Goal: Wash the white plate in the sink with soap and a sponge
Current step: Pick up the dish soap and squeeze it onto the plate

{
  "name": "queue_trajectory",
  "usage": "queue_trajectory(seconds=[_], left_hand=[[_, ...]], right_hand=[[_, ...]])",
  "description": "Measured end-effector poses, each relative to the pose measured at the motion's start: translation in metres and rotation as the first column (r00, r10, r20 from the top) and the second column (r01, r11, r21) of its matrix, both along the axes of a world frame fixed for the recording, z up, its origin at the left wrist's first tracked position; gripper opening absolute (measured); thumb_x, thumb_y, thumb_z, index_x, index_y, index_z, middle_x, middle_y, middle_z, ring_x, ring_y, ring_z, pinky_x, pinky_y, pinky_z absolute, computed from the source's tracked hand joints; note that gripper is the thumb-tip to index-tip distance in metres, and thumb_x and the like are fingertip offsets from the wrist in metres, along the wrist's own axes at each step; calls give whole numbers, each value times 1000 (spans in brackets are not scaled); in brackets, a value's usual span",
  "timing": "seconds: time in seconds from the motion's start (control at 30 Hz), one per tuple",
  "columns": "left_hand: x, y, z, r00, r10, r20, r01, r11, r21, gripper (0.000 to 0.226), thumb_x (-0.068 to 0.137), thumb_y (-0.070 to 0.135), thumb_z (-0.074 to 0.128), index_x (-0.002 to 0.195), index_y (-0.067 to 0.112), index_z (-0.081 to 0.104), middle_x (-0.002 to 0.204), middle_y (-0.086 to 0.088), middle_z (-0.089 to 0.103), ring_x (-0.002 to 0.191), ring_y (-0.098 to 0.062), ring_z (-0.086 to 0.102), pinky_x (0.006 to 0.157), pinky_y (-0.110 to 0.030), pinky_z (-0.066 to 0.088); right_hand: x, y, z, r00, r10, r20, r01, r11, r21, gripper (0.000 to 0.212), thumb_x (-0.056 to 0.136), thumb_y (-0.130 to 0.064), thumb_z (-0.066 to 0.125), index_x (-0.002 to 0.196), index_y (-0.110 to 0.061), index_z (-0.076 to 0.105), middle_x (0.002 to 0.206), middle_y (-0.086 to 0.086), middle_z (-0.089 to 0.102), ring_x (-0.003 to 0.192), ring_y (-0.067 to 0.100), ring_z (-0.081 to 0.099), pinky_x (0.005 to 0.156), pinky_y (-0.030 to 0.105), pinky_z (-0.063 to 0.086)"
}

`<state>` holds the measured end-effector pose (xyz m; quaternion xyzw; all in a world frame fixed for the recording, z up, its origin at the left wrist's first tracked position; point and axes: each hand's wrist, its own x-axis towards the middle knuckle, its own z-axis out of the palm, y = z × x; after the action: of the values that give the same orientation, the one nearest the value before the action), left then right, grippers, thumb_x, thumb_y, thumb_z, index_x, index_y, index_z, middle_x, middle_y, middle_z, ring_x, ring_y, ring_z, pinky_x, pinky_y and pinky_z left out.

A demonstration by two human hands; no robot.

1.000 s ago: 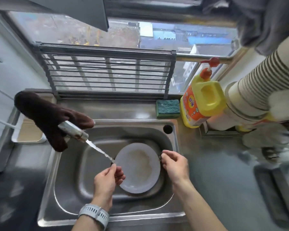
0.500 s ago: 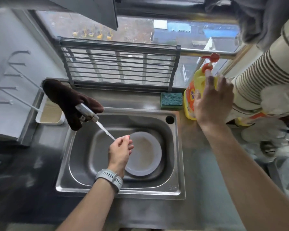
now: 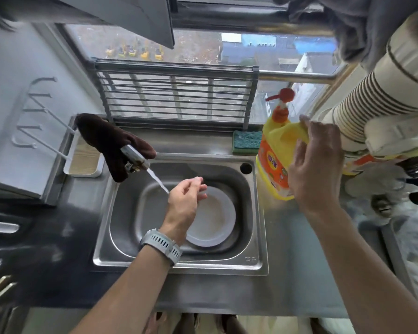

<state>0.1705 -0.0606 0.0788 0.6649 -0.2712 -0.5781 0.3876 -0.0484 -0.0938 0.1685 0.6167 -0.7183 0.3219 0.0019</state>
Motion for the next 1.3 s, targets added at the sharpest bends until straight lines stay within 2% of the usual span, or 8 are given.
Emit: queue_trajectory(seconds=[0.13,0.4,0.53,0.7,0.9,1.0,1.13,1.3], left_hand=[[34,28,7,981,-143,131,155,984,-84,16,95,31,65,106,22,73,97,0,79,93,-18,75,94,-42,58],[117,69,-4,786,-283,550,411,903,-123,61,82,13,79,135,33,53,126,7,62,105,-1,66,90,-28,59],[149,77,-5,617,-430,659,667,731,-147,68,88,16,74,143,43,45,142,15,42,104,-1,62,81,-11,54],[182,73,-15,470,-532,705,803,589,-91,46,94,35,68,136,40,50,126,19,50,88,0,66,79,-20,58],[194,78,-42,348,-626,698,852,522,42,32,89,60,62,112,39,64,119,14,46,81,0,63,81,-26,56],[189,83,-55,349,-619,703,857,515,28,30,89,60,59,112,41,62,119,14,44,79,-2,62,81,-27,56],[179,86,-76,408,-541,735,821,570,-35,26,89,27,67,115,31,66,119,7,56,84,-11,63,81,-30,55],[167,82,-86,531,-455,715,732,672,-116,17,87,18,71,102,26,68,104,5,55,82,-15,60,76,-37,55]], right_hand=[[22,33,2,948,294,126,-302,952,49,40,95,-2,57,135,-10,60,124,10,60,113,22,55,95,16,33],[107,56,-74,742,619,256,-664,731,158,43,84,-8,47,119,-13,71,110,6,68,105,25,55,108,43,42],[150,55,-106,665,686,296,-745,635,205,28,78,-8,66,104,-15,75,106,11,63,103,32,58,109,55,41],[176,53,-124,684,614,393,-724,638,263,29,82,2,71,96,-23,74,130,9,39,117,25,50,92,25,46],[217,55,-153,711,566,417,-695,657,292,34,84,4,68,102,-24,70,130,9,37,110,31,59,88,37,58],[226,58,-167,723,536,435,-676,677,290,34,86,0,68,110,-25,70,123,8,51,103,28,64,84,37,59],[227,67,-185,724,470,506,-670,655,350,35,87,-5,64,114,-27,67,104,2,71,92,20,69,84,37,56],[216,76,-185,658,75,749,-521,764,380,28,90,-28,71,117,-24,67,101,-4,77,91,9,72,80,28,57]])
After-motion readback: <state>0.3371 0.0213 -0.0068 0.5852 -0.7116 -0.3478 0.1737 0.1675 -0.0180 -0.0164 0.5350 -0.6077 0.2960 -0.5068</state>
